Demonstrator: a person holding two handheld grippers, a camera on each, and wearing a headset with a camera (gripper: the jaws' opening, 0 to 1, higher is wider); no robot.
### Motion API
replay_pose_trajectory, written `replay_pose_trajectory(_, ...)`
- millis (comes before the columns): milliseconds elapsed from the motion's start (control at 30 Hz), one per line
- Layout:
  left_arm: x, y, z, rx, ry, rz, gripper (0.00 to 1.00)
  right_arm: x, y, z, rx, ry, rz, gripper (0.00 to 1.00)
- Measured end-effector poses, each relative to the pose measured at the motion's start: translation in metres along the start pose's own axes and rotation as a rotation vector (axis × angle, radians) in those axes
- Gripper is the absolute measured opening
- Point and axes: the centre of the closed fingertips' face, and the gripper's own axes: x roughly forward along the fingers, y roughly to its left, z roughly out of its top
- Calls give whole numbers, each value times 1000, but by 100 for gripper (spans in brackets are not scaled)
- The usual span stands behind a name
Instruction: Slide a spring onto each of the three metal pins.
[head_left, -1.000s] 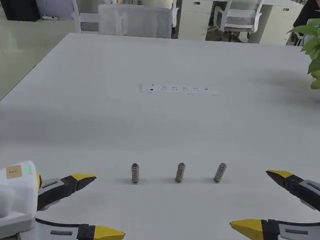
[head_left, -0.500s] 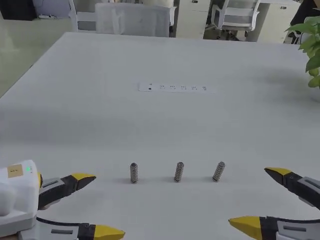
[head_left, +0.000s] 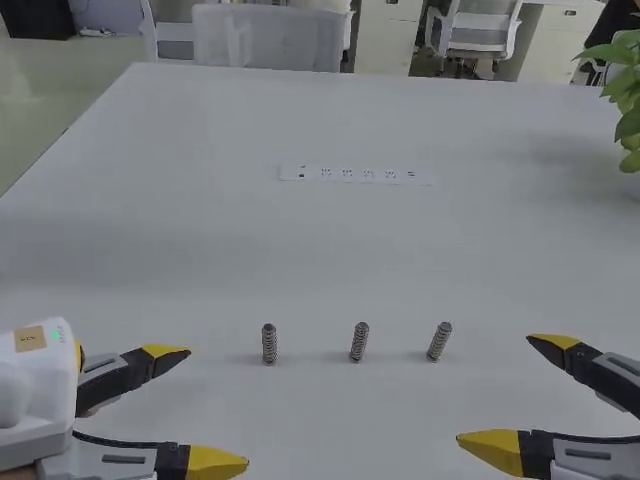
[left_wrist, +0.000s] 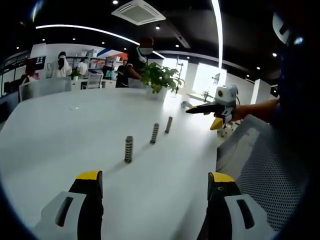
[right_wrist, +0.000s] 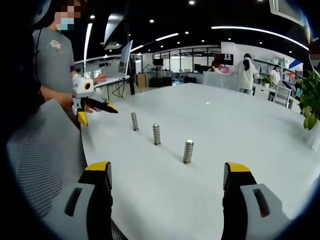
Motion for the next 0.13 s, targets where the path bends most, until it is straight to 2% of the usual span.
replay_pose_trajectory(133,0,0,0,0,1,1,83,0,1,0,-2,2,2,92)
